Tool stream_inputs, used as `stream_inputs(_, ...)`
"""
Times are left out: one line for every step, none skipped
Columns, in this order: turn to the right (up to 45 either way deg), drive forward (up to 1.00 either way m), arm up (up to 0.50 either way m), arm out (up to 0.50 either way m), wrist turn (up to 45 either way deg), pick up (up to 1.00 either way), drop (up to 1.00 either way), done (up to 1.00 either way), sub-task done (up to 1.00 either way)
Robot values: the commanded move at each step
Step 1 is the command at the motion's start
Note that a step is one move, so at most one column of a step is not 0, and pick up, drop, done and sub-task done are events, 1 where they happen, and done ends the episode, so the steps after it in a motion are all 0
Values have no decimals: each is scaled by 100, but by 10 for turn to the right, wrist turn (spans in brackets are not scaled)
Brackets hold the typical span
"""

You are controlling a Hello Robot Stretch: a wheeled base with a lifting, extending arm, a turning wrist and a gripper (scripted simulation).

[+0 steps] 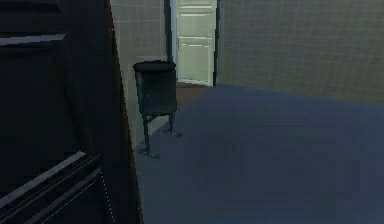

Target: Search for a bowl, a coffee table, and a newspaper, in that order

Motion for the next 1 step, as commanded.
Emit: stream_inputs(120,0,0,0,0,0,0,0,0)
